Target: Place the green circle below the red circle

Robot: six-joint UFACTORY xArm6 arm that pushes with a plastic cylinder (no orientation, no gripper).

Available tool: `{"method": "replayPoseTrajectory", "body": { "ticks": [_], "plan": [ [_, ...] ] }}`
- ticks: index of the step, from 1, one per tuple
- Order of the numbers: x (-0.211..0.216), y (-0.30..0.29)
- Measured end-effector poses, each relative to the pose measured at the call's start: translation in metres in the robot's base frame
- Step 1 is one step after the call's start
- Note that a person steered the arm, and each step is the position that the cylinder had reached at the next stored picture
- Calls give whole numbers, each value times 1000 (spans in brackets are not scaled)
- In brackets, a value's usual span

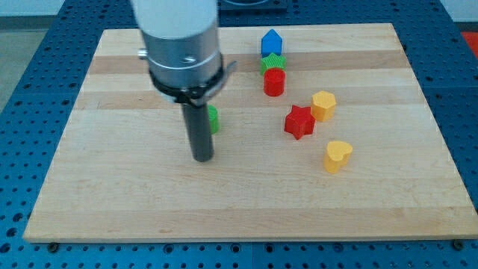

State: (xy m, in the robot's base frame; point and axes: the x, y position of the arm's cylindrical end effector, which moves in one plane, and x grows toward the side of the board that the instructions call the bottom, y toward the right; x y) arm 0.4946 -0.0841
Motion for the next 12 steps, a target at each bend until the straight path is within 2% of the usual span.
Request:
{"method": "replayPoseTrajectory", "body": {
  "ticks": [2, 4, 6, 7, 9, 12],
  "plan": [
    [-59, -38],
    [-55, -3],
    [-25, 35],
    [-25, 53],
    [-33, 87],
    [-59, 82]
  ]
}}
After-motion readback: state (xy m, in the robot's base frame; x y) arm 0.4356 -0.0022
